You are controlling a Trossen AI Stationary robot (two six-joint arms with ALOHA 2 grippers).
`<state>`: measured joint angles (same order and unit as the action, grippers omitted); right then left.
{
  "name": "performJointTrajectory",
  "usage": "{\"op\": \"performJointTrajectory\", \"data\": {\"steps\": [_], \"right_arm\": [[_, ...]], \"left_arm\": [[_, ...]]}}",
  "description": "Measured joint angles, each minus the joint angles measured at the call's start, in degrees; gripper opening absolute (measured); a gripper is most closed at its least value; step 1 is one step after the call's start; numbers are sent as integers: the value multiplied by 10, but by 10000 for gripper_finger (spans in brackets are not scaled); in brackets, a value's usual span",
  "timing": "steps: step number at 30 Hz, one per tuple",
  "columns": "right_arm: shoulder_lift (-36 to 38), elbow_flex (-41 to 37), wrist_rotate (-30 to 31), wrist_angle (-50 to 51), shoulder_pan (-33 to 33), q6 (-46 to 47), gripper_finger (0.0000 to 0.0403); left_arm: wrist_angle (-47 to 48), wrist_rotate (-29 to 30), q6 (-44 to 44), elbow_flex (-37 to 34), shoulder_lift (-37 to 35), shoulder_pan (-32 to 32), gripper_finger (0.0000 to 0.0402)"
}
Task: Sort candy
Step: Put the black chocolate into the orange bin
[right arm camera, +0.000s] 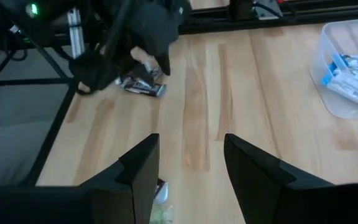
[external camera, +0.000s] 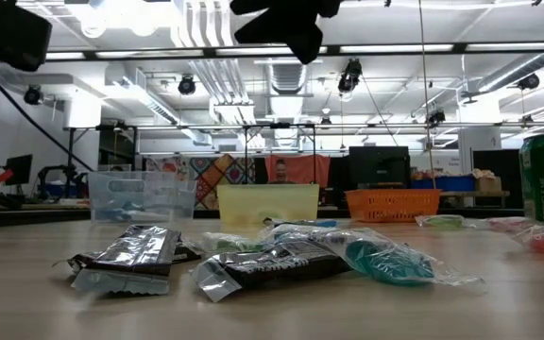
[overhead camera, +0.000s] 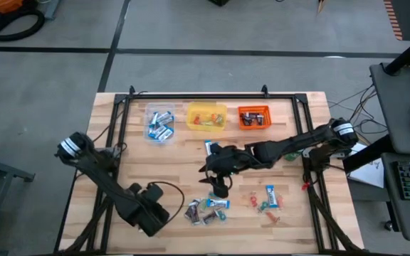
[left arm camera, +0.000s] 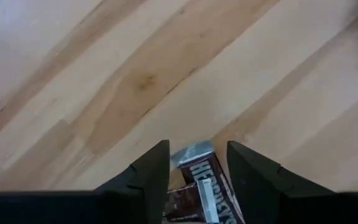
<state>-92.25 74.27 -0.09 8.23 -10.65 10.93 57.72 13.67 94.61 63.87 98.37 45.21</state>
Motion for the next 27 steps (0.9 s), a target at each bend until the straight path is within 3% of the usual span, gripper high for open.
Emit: {"op": "performJointTrajectory", "data": {"steps": [7,15,19,25,27], "right_arm": [[3,2,3,0,-11,17,171],[3,2,3,0,-11,25,171],[3,2,3,4,-11,23,171],[4,2,3,33,-15,13,171],[6,2,3,41,-18,11,171]], "left_arm": [[2,-24,0,27,64,7,189],[-3,-37,-5,25,103,9,188],[-9,-25,-7,27,108,15,148],[-10,-2,-16,26,98,23,23],[-10,12,-18,25,87,24,10]]}}
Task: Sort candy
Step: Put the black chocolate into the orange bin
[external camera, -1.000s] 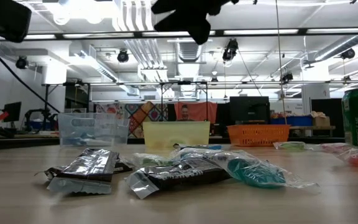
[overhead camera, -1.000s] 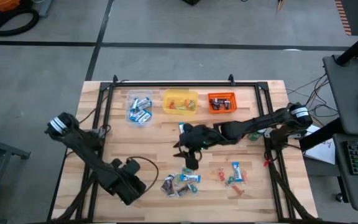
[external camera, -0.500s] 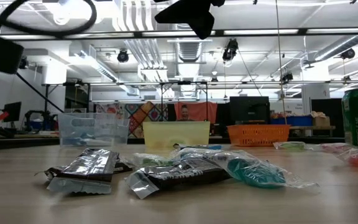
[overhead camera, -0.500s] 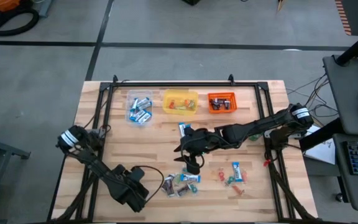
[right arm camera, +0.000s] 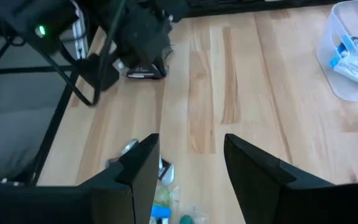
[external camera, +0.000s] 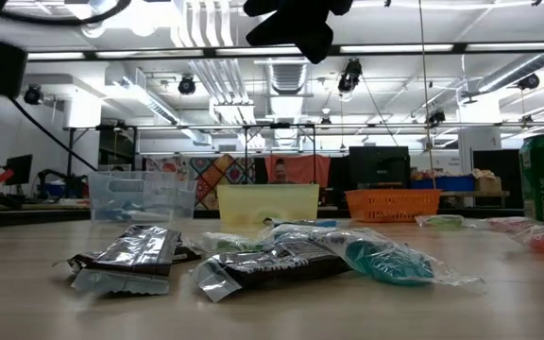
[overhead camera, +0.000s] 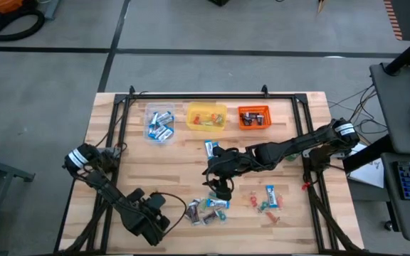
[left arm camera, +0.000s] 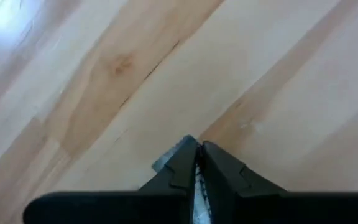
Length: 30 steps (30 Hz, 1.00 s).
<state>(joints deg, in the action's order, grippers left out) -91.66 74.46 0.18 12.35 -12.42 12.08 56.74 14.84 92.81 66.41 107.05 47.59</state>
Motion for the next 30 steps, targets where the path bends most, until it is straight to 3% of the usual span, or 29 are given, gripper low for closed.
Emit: {"op": "performJointTrajectory", "data": {"steps": [4,11,15,19,23,30], "right_arm": [[2,-3,-1,0,-4,-13,168],[2,-35,0,-19,-4,-28,167],[2,-66,0,-82,-3,-59,165],[2,-111,0,-177,-3,-85,164],[-2,-157,0,-278,1,-95,164],[-1,-177,6,-286,13,-68,164]], "left_arm": [[-1,58,-24,0,-38,0,4],[-8,253,-101,-6,-153,0,1],[-59,385,-206,-18,-223,0,0],[-144,453,-331,-44,-277,0,0],[-170,434,-363,-65,-305,0,0],[-171,187,-207,-65,-284,7,0]]}}
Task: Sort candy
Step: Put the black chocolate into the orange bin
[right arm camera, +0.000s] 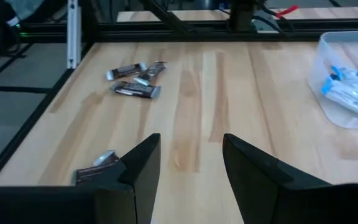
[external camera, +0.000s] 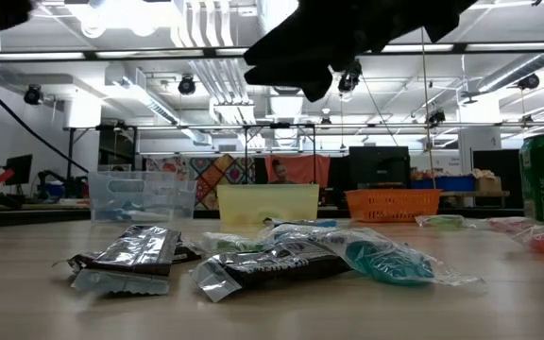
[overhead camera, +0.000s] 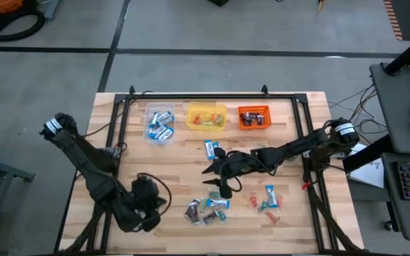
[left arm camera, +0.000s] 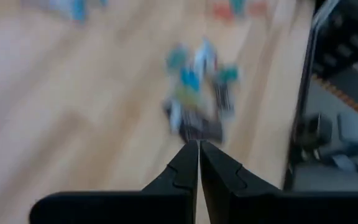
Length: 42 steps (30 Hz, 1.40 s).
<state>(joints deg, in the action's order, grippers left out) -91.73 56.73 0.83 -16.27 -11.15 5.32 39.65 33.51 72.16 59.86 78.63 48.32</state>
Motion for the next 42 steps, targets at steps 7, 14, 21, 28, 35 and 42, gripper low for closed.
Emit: {"op": "performJointTrajectory", "data": {"steps": [7,14,21,28,35,42], "right_arm": [[-1,9,-2,-3,1,-5,164],[-1,10,-4,-3,0,-2,164],[-1,10,-13,1,-2,8,164],[-2,10,-13,1,-3,11,164],[-2,10,-13,1,-3,7,164],[-2,10,-8,-5,-6,7,164]], "left_arm": [[32,-218,222,0,99,-4,5],[75,-238,260,-1,171,-18,61],[75,-219,266,1,234,-18,132],[73,-202,257,2,255,-17,130],[68,-117,246,1,260,-16,20],[72,-66,178,-1,238,-17,1]]}}
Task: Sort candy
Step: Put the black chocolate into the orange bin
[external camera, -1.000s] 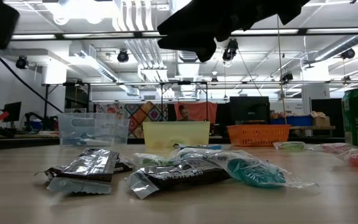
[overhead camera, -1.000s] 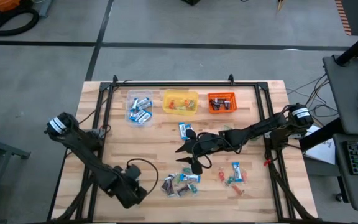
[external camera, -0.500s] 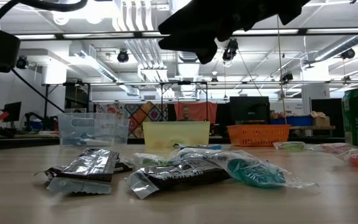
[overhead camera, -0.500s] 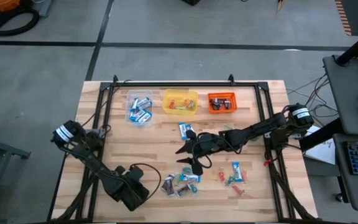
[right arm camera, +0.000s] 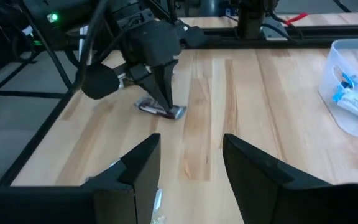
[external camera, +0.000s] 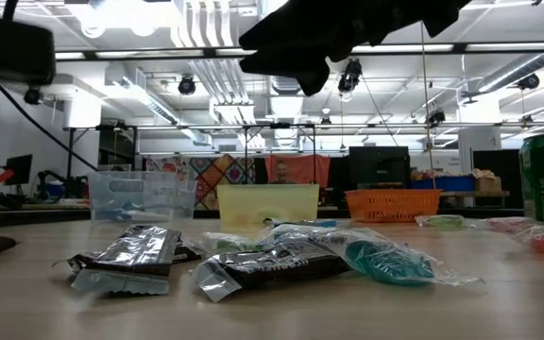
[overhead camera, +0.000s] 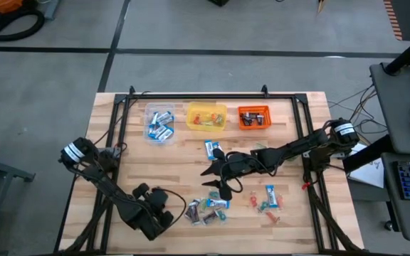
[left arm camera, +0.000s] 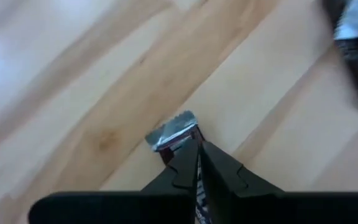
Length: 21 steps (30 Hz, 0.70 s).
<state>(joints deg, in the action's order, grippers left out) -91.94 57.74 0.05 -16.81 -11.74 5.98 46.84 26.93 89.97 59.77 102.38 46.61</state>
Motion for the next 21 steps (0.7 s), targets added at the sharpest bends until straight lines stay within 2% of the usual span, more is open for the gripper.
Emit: {"op": "performJointTrajectory", "data": {"steps": [3,7,10,12,16,21], "right_arm": [[0,0,0,-14,0,0,164],[0,-4,0,-15,0,0,164],[-1,-9,2,-21,0,6,164],[-5,-9,10,-26,0,7,164],[-14,-11,22,-34,0,6,164],[-44,-12,32,-58,0,2,164]], "left_arm": [[8,38,-23,0,-29,0,1],[13,159,-43,0,-74,10,0],[13,212,-81,0,-110,17,0],[14,232,-112,-1,-134,21,0],[14,237,-162,-2,-177,22,0],[15,264,-215,-4,-198,23,0]]}}
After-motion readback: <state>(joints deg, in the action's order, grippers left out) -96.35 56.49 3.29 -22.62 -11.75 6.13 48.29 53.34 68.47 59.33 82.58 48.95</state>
